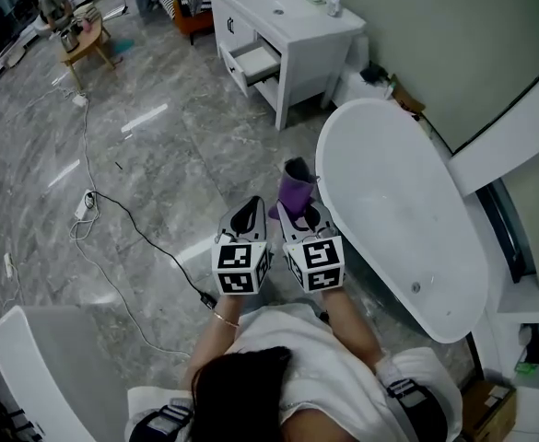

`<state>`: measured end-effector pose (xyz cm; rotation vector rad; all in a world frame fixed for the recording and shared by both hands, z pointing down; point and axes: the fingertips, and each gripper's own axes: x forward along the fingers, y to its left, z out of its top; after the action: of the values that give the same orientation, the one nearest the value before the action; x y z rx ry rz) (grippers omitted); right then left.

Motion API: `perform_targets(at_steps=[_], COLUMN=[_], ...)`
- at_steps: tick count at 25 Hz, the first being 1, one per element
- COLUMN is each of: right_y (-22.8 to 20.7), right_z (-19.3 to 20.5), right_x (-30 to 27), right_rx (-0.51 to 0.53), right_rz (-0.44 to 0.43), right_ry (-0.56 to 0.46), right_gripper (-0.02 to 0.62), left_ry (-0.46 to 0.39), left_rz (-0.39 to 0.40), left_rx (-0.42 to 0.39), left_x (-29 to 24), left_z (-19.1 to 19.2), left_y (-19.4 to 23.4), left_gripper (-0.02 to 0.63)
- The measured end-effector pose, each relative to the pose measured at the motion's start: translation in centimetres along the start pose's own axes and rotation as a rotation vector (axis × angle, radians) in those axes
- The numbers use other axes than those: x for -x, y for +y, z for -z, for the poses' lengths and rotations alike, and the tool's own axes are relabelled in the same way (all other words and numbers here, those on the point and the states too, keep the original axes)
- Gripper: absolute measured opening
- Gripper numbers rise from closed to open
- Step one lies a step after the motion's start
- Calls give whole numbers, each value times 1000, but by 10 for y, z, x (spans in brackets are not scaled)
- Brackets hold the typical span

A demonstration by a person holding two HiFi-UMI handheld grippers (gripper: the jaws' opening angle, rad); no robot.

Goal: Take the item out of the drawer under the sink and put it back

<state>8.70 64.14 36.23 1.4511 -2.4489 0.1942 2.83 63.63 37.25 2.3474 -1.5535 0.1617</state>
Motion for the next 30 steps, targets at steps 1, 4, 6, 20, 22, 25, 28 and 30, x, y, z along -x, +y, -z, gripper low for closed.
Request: perform_targets(at_steps=[1,4,6,20,22,25,28,30], right_y=[-2,-10,-12,-27,-26,-26,-22,-19], right_z=[-2,-12,-17,-41,-51,-59,-63,-66], right_x=[-6,-26,-39,-125,-136,-151,-165,-173], right_rx=[1,1,-8,-14,-19,-23,-28,-38], right_rz=[3,3,-1,71,66,84,93,91], right_ry=[3,-2,-9,43,22,16,14,4], right_gripper=[107,107,107,107,107,107,107,107], left_ry=[3,6,3,-2,-5,-13,-11,-9], left_rz=[6,14,20,93,103,116,118,114], left_rx=[-3,-3,-1,-3,-3,-14,-16,-15], left_x=[-6,-26,-38,-106,-113,-122,-127,-132], left_z=[-2,-12,-20,-65,-72,-81,-85,-84], left_y=[3,15,24,84,94,107,121,132], left_gripper=[3,3,3,3,3,3,3,3])
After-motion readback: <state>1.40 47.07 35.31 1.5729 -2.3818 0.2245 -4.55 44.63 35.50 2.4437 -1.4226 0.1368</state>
